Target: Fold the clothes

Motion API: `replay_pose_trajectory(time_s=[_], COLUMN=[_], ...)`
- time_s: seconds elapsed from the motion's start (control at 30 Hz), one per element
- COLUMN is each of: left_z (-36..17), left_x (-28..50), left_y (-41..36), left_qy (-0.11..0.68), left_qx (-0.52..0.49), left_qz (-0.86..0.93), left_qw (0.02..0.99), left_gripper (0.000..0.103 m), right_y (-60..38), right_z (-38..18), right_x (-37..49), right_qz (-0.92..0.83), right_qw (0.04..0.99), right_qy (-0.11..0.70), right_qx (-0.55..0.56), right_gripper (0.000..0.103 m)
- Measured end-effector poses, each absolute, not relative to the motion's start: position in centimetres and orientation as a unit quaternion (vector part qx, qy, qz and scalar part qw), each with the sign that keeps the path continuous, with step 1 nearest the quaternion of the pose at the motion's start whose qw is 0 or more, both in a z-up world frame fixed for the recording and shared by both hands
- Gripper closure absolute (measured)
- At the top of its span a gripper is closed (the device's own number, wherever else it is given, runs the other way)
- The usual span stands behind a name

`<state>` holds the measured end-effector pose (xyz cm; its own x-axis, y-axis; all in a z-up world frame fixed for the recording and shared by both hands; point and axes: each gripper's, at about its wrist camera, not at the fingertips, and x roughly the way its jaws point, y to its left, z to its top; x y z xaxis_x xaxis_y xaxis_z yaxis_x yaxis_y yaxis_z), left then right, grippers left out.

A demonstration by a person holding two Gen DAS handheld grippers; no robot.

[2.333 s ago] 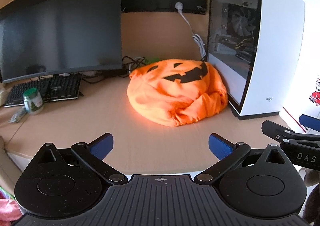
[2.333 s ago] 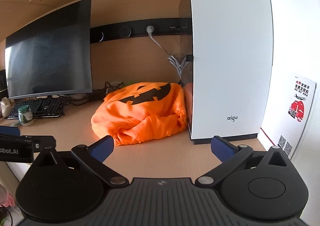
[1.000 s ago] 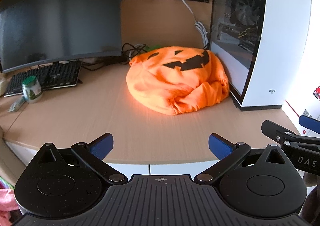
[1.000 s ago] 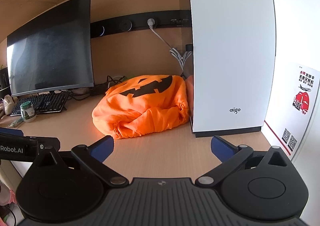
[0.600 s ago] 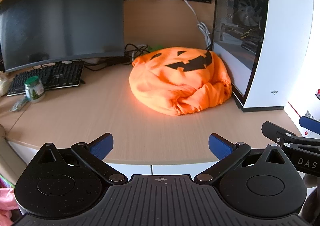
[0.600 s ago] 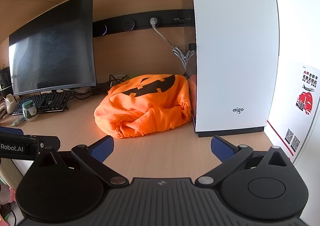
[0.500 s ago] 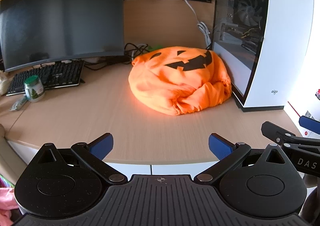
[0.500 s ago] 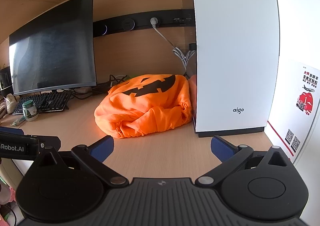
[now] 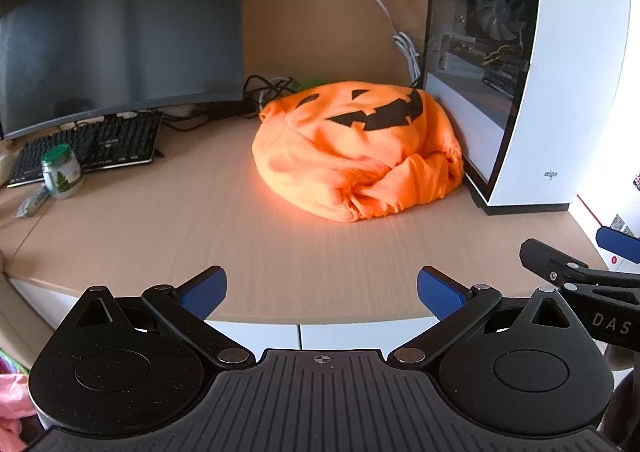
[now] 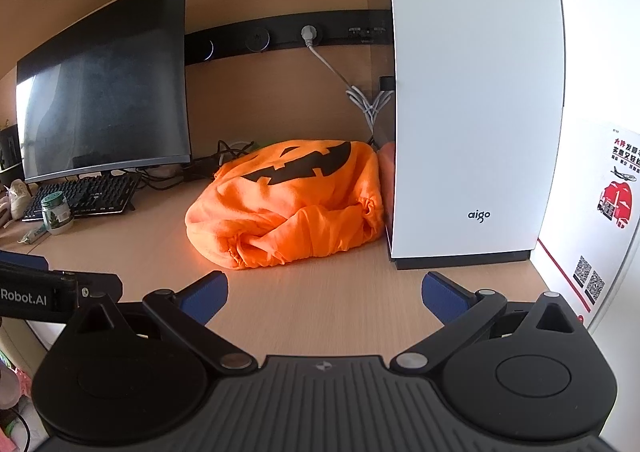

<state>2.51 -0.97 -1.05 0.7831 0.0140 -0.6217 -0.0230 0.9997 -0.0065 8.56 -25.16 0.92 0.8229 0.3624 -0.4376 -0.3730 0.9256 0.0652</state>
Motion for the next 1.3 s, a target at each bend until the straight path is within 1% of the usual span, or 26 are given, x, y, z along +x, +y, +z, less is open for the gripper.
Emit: replay_pose_trajectory(time_s=[0.2,0.37,0.57,0.7,0.83,0.97,1.23,1.3], left_z=[-1.9,-3.9,-4.2,-4.4,-5.9,-7.4,-10.5,-9.7], left_x=[4.7,9.4,16.4,22.2,23.3,24.4,26.6,25.3], left_y=[-0.5,0.1,-0.3,-1.1,2.6,6.4,13.9,16.8], left_qy=[0.348,0.373,0.379,0.345,0.374,0.403,0.459,0.461], left_qx=[0.008,0.046,0.011,-0.022,-0.025,-0.028,-0.035,-0.063], left_qz=[0.017,0.034,-0.120,-0.229,-0.220,-0.210,-0.189,-0.193], left_qw=[0.937,0.926,0.918,0.910,0.901,0.891,0.867,0.864], left_gripper=[0.000,0.000,0.000,0.000,0.000,0.000,0.000,0.000], right_y=[-25.0,-25.4,-25.2,-24.4,-23.3,-21.4,-15.4,-13.4], right_z=[0.4,-0.9,-2.7,-2.6,-2.1,-1.4,-1.3,-1.0], right_x=[9.5,10.6,11.5,11.5,11.5,11.8,14.9,15.8], right_qz=[0.186,0.160,0.107,0.062,0.023,0.020,0.102,0.115], right_qw=[0.953,0.950,0.941,0.936,0.930,0.925,0.921,0.923], right_qy=[0.238,0.267,0.322,0.345,0.367,0.378,0.374,0.359], right_qx=[-0.012,-0.004,0.008,0.007,0.000,-0.011,-0.049,-0.071], right_gripper=[0.000,0.000,0.000,0.000,0.000,0.000,0.000,0.000])
